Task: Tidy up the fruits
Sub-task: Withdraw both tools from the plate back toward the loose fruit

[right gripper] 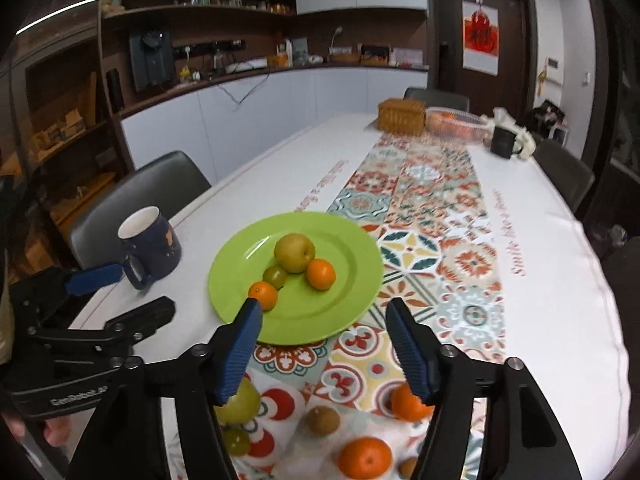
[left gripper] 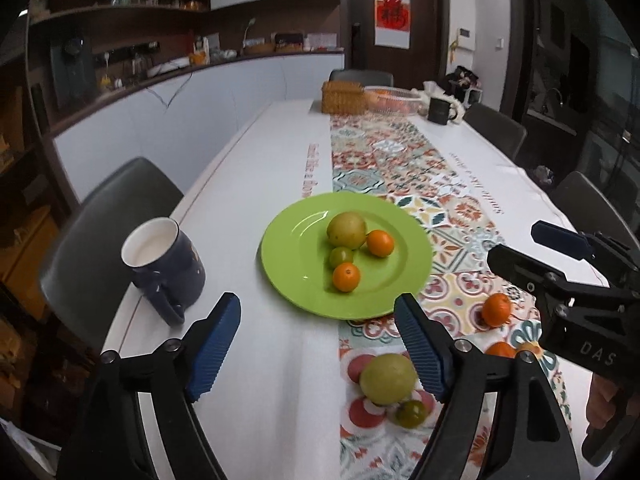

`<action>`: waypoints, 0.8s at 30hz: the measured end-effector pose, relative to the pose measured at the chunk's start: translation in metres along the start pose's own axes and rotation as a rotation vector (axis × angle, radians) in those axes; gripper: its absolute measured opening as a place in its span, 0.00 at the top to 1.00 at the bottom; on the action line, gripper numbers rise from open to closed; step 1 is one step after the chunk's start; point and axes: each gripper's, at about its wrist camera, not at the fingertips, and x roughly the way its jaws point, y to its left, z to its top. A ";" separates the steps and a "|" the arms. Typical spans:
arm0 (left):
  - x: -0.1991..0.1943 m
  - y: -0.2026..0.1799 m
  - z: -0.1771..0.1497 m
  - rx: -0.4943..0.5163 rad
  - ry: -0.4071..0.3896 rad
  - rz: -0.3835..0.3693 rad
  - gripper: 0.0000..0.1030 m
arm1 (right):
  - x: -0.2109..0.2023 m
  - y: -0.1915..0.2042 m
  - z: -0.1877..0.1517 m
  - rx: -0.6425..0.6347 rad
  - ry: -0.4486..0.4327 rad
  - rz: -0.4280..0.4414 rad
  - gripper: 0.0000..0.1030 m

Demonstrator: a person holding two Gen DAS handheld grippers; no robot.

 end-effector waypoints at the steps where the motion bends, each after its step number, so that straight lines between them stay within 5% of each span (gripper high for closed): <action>1: -0.006 -0.003 -0.001 0.005 -0.010 -0.002 0.22 | -0.006 -0.002 -0.001 0.001 -0.010 -0.006 0.33; 12: -0.046 -0.032 -0.030 0.021 -0.061 -0.003 0.18 | -0.061 -0.022 -0.031 0.027 -0.064 -0.044 0.33; 24: -0.049 -0.054 -0.068 0.048 -0.070 0.005 0.18 | -0.072 -0.028 -0.078 0.015 -0.029 -0.044 0.33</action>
